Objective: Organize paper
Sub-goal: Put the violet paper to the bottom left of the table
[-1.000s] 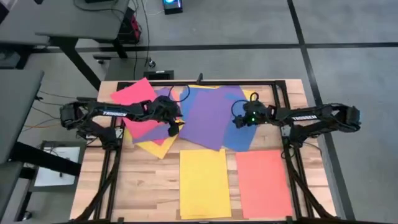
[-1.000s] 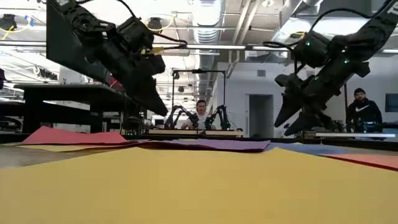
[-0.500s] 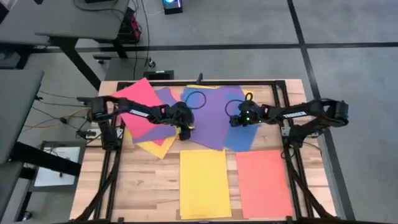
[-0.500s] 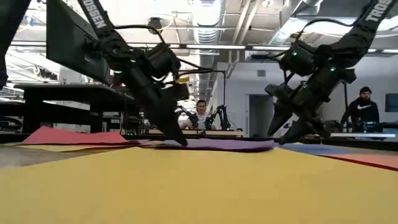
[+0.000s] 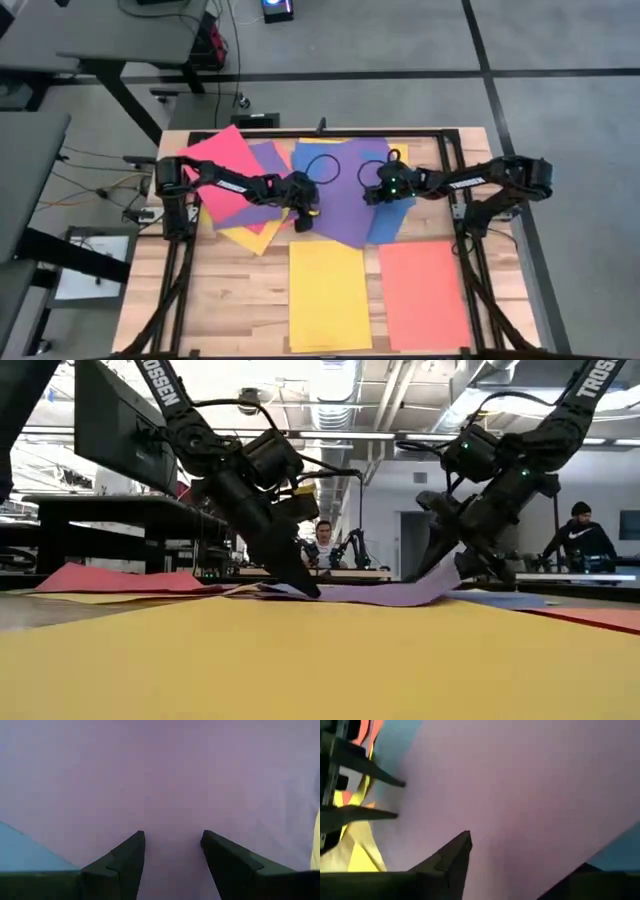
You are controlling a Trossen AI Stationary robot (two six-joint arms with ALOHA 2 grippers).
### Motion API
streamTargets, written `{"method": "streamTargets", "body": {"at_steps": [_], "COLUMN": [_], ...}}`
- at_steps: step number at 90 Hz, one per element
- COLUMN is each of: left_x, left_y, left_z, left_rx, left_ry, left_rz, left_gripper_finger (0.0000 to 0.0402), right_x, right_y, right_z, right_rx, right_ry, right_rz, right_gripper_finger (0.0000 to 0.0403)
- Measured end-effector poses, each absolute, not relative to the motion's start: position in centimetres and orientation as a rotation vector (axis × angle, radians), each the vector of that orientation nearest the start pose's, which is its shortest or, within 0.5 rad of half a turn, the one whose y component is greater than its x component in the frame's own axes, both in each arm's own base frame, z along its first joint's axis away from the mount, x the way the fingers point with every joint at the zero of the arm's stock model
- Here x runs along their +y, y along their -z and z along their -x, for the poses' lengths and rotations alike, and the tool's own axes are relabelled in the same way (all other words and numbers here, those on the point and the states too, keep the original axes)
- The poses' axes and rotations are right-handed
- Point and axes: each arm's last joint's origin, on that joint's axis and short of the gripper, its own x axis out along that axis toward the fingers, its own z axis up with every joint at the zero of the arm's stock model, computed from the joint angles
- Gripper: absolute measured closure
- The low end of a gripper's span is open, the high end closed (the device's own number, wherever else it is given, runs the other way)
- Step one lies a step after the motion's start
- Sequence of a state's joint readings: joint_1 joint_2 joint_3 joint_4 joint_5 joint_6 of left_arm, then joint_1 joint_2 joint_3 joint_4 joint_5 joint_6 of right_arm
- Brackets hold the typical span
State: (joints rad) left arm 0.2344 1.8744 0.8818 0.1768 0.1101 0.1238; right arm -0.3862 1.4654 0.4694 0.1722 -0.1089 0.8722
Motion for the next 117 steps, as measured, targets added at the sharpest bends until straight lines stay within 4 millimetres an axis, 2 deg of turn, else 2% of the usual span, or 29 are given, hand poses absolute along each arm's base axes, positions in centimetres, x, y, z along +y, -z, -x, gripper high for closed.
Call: {"method": "streamTargets", "body": {"at_steps": [10, 15, 25, 45, 58, 72, 90, 103, 117], "left_x": [7.8, 7.8, 7.7, 6.1, 4.0, 1.7, -1.3, -2.9, -3.8], "left_y": [-12.4, -13.3, -16.5, -24.3, -29.7, -34.1, -36.6, -37.5, -38.1], "left_z": [-34.1, -34.0, -33.8, -31.8, -28.8, -24.6, -20.4, -18.5, -17.2], "left_rx": [0.813, 0.839, 0.874, 0.909, 0.844, 0.714, 0.629, 0.581, 0.549], "left_ry": [-0.074, -0.078, -0.094, -0.173, -0.243, -0.25, -0.177, -0.11, -0.054], "left_rz": [0.013, 0.014, 0.007, -0.102, -0.13, -0.056, 0.048, 0.084, 0.111], "left_gripper_finger": [0.0219, 0.0219, 0.0219, 0.0219, 0.0219, 0.0219, 0.0219, 0.0219, 0.0219], "right_x": [-8.4, -8.1, -7.8, -6.6, -4.5, -1.7, 1.7, 4.1, 6.8], "right_y": [-12.3, -12.4, -13.6, -19.0, -21.9, -24.8, -26.4, -26.2, -26.5], "right_z": [-22.7, -22.7, -22.9, -23.1, -23.9, -25.8, -29.5, -32.9, -36.8], "right_rx": [0.659, 0.67, 0.665, 0.583, 0.526, 0.462, 0.389, 0.397, 0.386], "right_ry": [0.559, 0.54, 0.501, 0.404, 0.296, 0.154, -0.002, -0.065, -0.143], "right_rz": [-0.959, -0.928, -0.875, -0.797, -0.789, -0.795, -0.832, -0.86, -0.862], "right_gripper_finger": [0.0372, 0.0391, 0.04, 0.0402, 0.0402, 0.0403, 0.0403, 0.0403, 0.0403]}}
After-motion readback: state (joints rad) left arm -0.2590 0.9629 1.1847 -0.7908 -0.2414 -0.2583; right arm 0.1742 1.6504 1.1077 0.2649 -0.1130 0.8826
